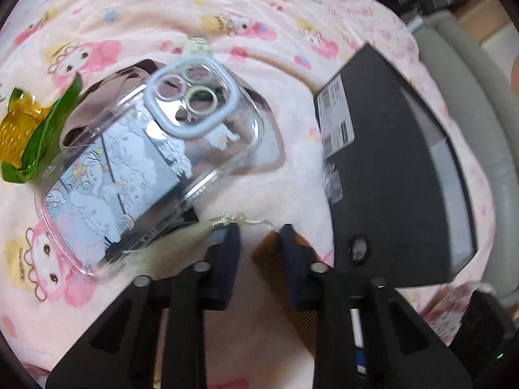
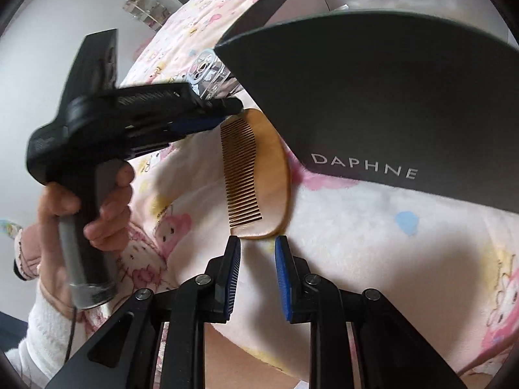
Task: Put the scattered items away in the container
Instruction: 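Close the left gripper on the wooden comb and lift it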
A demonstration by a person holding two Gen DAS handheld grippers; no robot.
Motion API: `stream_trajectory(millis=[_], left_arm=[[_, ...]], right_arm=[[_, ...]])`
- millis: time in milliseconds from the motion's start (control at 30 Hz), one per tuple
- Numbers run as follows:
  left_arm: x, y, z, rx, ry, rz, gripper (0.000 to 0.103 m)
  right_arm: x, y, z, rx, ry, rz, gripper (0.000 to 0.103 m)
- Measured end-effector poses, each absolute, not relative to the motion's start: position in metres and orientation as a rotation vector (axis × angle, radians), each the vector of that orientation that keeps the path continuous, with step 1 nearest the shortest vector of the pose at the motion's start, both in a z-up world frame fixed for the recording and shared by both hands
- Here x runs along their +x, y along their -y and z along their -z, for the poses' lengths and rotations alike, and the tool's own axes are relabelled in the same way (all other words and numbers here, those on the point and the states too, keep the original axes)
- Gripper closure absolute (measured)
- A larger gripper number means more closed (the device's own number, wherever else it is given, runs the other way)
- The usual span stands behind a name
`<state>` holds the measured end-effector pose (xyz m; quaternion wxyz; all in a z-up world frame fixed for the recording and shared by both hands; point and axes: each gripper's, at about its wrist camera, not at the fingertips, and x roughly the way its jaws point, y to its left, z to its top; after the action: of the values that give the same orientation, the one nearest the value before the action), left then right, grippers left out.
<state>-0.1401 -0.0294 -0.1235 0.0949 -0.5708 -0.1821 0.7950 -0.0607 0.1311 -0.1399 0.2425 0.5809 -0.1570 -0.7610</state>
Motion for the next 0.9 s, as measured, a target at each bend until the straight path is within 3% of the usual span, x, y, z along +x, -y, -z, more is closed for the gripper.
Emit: stream_trajectory(millis=[233,500,633,733,900], left_arm=[[-0.116,0.024,0.111,-1.658,0.455,-2.379,0.085],[-0.098,0.034,0.108,-1.653,0.563,-2.284,0.085],[-0.111,0.054,0.11,-1.625,0.692,-2.35,0.076],[-0.123,0.046,0.122,-1.697,0.65,-2.326,0.076],[-0.108,0.017,0.115,-1.701,0.425,-2.298,0.079]], right_arm=[[-0.065,-0.141,0.143,1.579,0.514,2.104,0.083],[-0.074,-0.168,0.131,1.512,0.662,2.294,0.083],[-0.078,-0.164,0.146,1.584,0.694,2.205,0.082],[-0.08,-0.162,0.154,1.638,0.657,2.182,0.082],[-0.088,-0.167,0.149,1.615,0.685,2.161,0.079]])
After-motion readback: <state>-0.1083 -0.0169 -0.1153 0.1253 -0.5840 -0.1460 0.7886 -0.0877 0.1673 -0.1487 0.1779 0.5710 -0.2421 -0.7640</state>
